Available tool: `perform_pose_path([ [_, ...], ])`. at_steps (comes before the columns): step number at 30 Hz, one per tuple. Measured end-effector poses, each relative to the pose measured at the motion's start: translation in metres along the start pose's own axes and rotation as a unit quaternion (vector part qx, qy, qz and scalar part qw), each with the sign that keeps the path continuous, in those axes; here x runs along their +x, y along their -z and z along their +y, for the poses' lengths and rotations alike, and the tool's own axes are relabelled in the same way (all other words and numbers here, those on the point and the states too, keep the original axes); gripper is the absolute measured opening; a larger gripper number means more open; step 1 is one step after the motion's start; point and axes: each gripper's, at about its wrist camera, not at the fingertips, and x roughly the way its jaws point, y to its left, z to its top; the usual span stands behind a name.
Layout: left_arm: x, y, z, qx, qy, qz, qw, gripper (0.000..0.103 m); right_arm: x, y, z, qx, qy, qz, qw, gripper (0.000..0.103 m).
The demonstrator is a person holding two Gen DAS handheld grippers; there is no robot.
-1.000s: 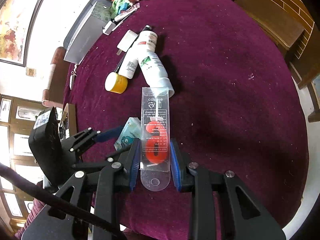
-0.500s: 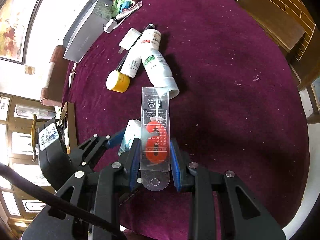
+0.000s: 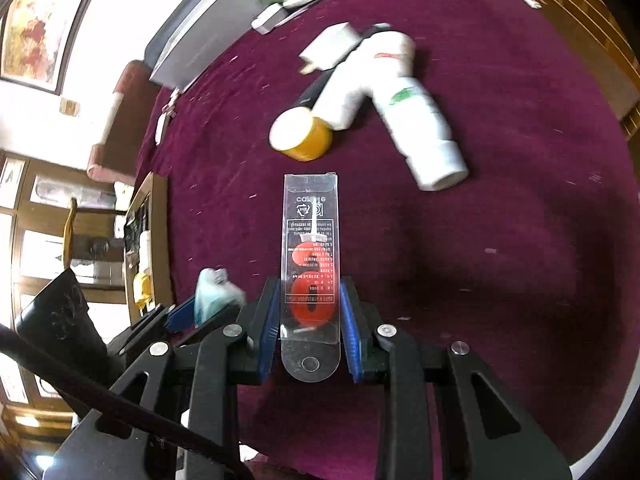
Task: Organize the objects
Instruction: 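Carry both packets to the cardboard tray and lower them in, opening both tools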
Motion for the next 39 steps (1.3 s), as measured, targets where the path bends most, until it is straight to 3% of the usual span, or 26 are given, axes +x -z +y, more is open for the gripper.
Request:
perform_pose_path([
  [9, -0.081, 0.015, 0.092, -0.094, -0.026, -0.058, 0.9936, 0.036, 0.046, 0.002, 0.079, -0.058, -0.023, 0.041, 0.997, 0.026],
  [16, -0.12, 0.026, 0.158, -0.139, -0.049, -0.082, 0.9856, 0.036, 0.084, 0.012, 0.149, -0.106, -0.038, 0.067, 0.991, 0.026],
  [28, -0.113, 0.044, 0.233, -0.162, -0.068, -0.057, 0.9827, 0.036, 0.158, 0.035, 0.245, -0.148, -0.046, 0.119, 0.981, 0.026],
  [39, -0.103, 0.065, 0.26, -0.15, -0.071, -0.019, 0.9859, 0.036, 0.208, 0.05, 0.277, -0.156, -0.015, 0.15, 0.976, 0.026],
])
